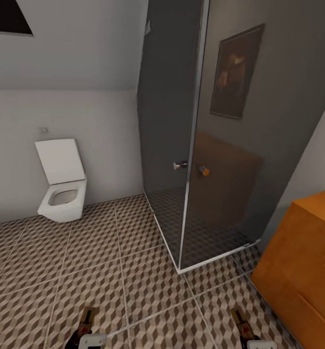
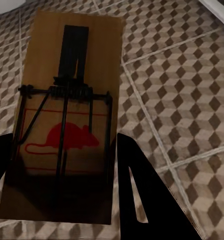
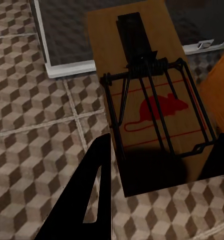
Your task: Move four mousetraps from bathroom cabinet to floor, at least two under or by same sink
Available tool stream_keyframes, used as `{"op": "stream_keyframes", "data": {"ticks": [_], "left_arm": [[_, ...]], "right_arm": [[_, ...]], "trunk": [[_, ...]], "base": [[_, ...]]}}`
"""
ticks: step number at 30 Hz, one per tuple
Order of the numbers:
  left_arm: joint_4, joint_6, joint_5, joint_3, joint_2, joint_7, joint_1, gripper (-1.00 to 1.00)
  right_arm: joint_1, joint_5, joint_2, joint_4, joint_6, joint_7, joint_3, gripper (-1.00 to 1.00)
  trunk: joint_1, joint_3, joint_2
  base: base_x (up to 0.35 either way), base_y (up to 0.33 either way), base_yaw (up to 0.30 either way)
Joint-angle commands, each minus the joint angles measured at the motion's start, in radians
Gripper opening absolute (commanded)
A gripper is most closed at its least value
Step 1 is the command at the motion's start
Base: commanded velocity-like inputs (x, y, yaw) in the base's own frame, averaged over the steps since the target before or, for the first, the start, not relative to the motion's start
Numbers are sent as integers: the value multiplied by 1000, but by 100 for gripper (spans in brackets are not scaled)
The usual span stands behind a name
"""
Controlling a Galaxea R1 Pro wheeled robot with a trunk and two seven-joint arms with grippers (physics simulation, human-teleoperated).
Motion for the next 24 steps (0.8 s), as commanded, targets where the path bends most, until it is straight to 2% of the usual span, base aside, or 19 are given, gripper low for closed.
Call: {"op": "stream_keyframes", "data": {"ticks": [1,24], "left_arm": [[4,-1,-9,-6,-1,14,-1,-100],[4,-1,-9,-6,-2,14,-1,-100]], "right_arm": [[-1,-7,-1,0,-3,-6,8,-100],[-1,-7,0,17,-3,-5,8,-100]], "trunk": [[0,-1,-1],[0,-1,-1]], "base": [[0,0,266],[0,0,266]]}}
